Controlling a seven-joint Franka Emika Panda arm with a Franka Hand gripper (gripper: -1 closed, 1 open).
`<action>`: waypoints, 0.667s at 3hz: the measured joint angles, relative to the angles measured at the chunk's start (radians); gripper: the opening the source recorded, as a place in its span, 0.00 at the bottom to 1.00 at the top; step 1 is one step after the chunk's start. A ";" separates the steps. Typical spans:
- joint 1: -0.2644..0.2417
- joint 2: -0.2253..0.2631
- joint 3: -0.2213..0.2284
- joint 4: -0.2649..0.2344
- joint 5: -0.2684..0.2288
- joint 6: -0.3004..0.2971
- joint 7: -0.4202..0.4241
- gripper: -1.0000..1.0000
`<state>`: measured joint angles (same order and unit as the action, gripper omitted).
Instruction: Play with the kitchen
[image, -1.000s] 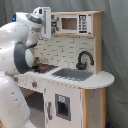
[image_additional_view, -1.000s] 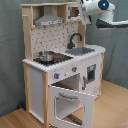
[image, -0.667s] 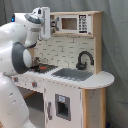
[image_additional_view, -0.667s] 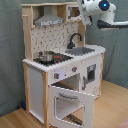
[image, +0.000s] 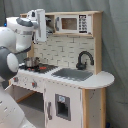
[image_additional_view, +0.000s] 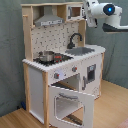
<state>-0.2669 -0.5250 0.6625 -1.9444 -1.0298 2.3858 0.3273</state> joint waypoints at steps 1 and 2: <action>-0.001 -0.086 -0.002 -0.060 0.000 -0.005 0.046 1.00; -0.004 -0.168 -0.001 -0.100 -0.001 -0.010 0.109 1.00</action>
<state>-0.2709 -0.6935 0.6610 -2.0443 -1.0303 2.3758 0.4366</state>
